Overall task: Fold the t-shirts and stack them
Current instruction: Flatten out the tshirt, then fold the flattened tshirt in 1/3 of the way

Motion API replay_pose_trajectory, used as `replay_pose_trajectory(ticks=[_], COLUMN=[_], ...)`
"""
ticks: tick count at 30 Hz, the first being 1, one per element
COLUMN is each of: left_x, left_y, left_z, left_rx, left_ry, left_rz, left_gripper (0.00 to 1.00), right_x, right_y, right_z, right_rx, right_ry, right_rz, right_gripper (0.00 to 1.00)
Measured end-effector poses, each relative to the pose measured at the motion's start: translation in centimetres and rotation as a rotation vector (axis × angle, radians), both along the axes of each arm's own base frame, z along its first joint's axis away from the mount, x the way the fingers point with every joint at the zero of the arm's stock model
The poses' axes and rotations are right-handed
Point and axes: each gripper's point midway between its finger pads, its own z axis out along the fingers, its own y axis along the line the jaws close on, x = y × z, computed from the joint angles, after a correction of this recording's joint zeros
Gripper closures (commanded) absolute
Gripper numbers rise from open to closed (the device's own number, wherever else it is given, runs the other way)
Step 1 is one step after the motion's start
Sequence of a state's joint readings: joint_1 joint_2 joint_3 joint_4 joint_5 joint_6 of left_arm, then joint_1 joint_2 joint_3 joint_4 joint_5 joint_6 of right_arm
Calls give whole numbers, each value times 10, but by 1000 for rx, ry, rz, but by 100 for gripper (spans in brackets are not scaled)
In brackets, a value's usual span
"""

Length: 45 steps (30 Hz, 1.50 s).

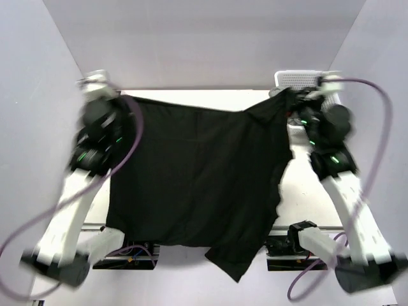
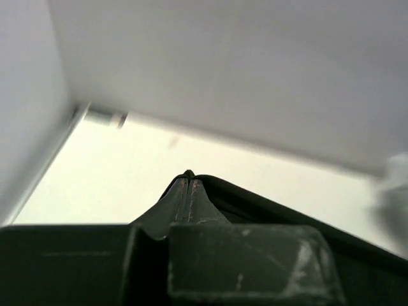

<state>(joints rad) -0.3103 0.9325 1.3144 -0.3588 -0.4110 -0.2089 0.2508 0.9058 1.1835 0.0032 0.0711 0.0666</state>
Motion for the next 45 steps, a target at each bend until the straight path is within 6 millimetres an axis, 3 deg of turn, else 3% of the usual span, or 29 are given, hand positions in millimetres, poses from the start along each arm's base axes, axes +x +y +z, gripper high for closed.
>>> replay_pose_trajectory(ticks=[3,5,7,11,14,17,22,26,29,34,38,45], left_x=[62,89,108,138,165,198,257,280,280,271,247,203], left_y=[-5,-4,-1,14,22,24,26,29,35,41,38,35], left_z=[-88,-152,-203,-280,-315,-334,-345,-357,-362,-366,-373,-367], left_rx=[54,107,153,204,201,185,156,142,129,109,107,111], left_ry=[229,380,501,670,731,743,717,721,737,743,778,809], left_rz=[87,142,183,245,251,231,185,154,134,100,54,21], left_gripper=[100,100,100,100,100,100,100,100,100,100,100,100], right_x=[52,76,96,126,153,183,234,254,247,230,189,124], right_y=[12,18,24,32,40,47,59,62,60,57,52,53], right_z=[-85,-144,-198,-269,-287,-292,-294,-312,-328,-334,-330,-308], right_rx=[4,-3,-24,-75,-97,-111,-120,-128,-137,-119,-82,-1], right_ry=[201,338,467,638,681,683,674,705,763,819,868,896], right_rz=[-11,-22,-28,-31,-25,-25,-27,-35,-43,-52,-47,14], right_gripper=[100,100,100,100,100,100,100,100,100,100,100,100])
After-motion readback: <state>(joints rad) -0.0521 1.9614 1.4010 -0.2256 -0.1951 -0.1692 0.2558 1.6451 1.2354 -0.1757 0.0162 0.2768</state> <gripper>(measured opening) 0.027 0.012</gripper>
